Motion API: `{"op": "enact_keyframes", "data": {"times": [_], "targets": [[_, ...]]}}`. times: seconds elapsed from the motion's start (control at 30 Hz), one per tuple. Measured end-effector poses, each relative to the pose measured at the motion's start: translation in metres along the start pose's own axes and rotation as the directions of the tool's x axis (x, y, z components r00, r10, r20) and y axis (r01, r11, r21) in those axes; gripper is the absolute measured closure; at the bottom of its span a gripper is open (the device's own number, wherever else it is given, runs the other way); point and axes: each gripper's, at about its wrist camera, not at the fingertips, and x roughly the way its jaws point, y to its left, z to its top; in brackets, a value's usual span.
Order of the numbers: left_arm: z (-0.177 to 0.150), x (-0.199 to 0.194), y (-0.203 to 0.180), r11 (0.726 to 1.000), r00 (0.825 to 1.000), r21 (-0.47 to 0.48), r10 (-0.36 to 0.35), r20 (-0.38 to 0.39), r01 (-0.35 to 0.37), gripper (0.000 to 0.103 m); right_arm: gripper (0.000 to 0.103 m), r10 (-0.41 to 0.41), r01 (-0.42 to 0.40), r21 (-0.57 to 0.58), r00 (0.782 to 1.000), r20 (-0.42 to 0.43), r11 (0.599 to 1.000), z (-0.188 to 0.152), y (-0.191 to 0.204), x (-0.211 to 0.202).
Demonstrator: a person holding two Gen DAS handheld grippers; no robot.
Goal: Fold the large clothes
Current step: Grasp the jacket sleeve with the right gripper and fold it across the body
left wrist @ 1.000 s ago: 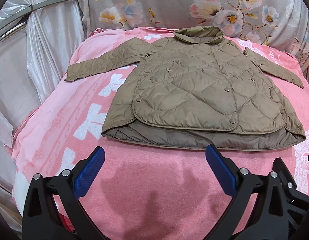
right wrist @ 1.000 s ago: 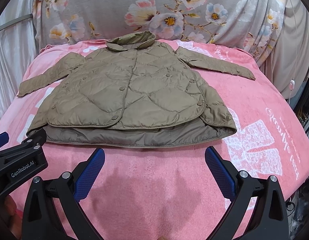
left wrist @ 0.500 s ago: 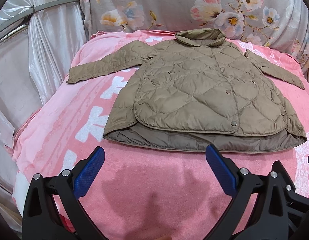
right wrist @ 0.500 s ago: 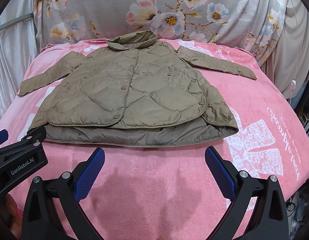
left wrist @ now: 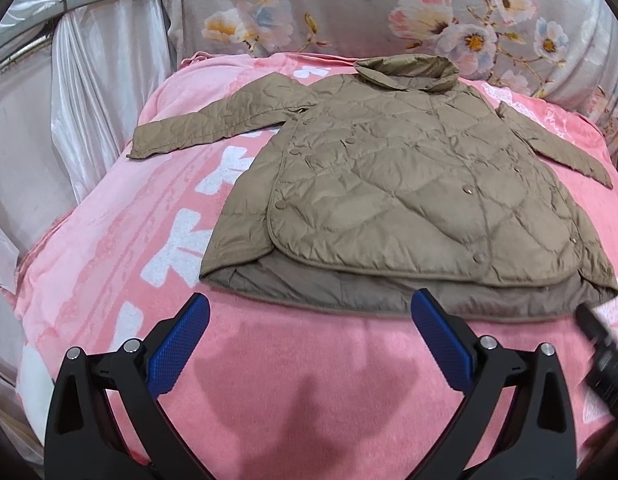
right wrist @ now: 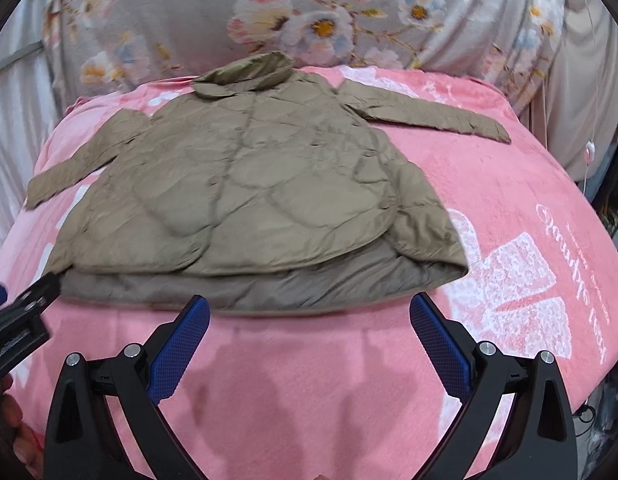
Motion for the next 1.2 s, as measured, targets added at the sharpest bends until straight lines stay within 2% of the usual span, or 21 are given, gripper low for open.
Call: {"op": "enact_keyframes", "data": {"times": [0.13,0.2,0.3,0.43,0.6,0.87,0.97,1.03,1.07,1.1,1.13,1.17,1.2], "targets": [[0.017,0.018,0.005,1.000,1.000,-0.017,-0.004,0.031,0.005,0.005,0.005,0.042,-0.037,0.151,0.999,-0.027,0.988,0.044,-0.062,0.033],[0.029,0.027,0.007,0.999,0.999,-0.035,0.001,0.054,0.001,0.005,0.005,0.066,-0.059,0.248,0.998,-0.021,0.967,0.072,-0.097,0.053],[0.051,0.043,0.008,0.999,0.997,-0.045,0.010,0.078,-0.006,0.005,0.005,0.020,-0.017,0.342,1.000,-0.005,0.939,0.114,-0.144,0.089],[0.081,0.069,0.007,0.998,0.996,-0.022,0.060,0.058,-0.059,0.005,0.005,-0.045,0.049,0.425,0.999,-0.018,0.904,0.165,-0.192,0.144],[0.111,0.107,0.010,0.997,0.996,-0.022,0.073,0.042,-0.072,0.005,0.005,-0.115,0.108,0.478,0.993,-0.014,0.872,0.216,-0.242,0.205],[0.136,0.161,0.015,0.992,0.993,-0.039,0.119,0.010,-0.119,0.005,0.005,-0.146,0.122,0.548,0.989,0.000,0.828,0.257,-0.292,0.274],[0.140,0.170,0.016,0.990,0.991,-0.043,0.135,0.015,-0.134,0.005,0.006,-0.124,0.110,0.614,0.992,-0.020,0.782,0.259,-0.310,0.296],[0.142,0.174,0.018,0.989,0.990,-0.051,0.138,0.016,-0.137,0.005,0.018,-0.097,0.084,0.672,0.995,-0.019,0.736,0.256,-0.321,0.307],[0.143,0.175,0.019,0.989,0.990,-0.055,0.137,0.016,-0.136,0.005,0.023,-0.110,0.079,0.700,0.994,-0.001,0.710,0.255,-0.326,0.307],[0.144,0.176,0.020,0.989,0.991,-0.059,0.134,0.015,-0.133,0.005,0.041,-0.120,0.073,0.708,0.993,0.017,0.702,0.255,-0.327,0.306],[0.146,0.178,0.021,0.989,0.991,-0.063,0.134,0.013,-0.132,0.005,0.069,-0.119,0.068,0.711,0.993,0.021,0.699,0.257,-0.328,0.306],[0.147,0.179,0.023,0.989,0.991,-0.069,0.132,0.012,-0.131,0.005,0.074,-0.100,0.057,0.718,0.995,0.018,0.694,0.261,-0.329,0.309],[0.149,0.181,0.025,0.989,0.991,-0.074,0.132,0.007,-0.131,0.005,0.083,-0.093,0.049,0.726,0.995,0.021,0.686,0.264,-0.328,0.308]]}}
